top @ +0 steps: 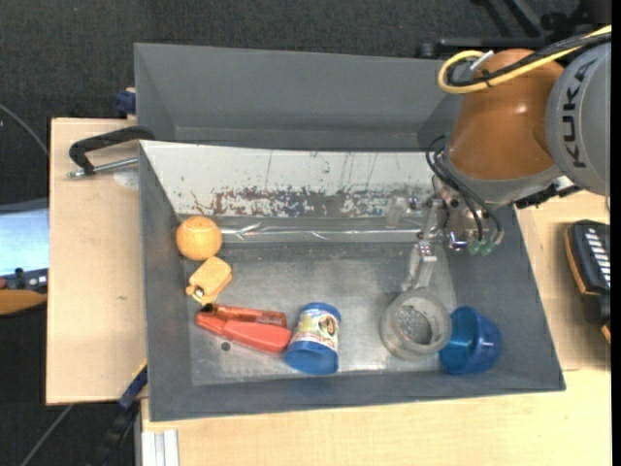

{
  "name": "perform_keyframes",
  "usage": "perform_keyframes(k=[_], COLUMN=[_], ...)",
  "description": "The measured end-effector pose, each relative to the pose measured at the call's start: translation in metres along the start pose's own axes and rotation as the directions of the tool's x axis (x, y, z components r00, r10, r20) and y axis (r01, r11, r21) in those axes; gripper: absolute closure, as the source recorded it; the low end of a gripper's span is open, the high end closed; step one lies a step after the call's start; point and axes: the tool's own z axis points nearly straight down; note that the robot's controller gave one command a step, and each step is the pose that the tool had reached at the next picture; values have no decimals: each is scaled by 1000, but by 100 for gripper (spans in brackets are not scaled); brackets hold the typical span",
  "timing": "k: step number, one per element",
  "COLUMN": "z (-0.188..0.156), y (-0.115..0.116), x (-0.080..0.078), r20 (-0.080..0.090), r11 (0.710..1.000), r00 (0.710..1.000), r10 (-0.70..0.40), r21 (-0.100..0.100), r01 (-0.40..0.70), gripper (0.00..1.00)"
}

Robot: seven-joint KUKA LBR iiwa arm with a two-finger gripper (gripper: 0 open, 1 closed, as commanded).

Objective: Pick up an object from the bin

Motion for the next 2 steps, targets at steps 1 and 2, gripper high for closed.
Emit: perform_keyframes(k=[1,2], z=[-5,40], y=[0,6], x=[-2,-8], r20=[9,13], r11=[1000,1000], r00=[1000,1000], r10=[-1,-20], r21=[1,1], r01=[1,20], gripper=[0,0])
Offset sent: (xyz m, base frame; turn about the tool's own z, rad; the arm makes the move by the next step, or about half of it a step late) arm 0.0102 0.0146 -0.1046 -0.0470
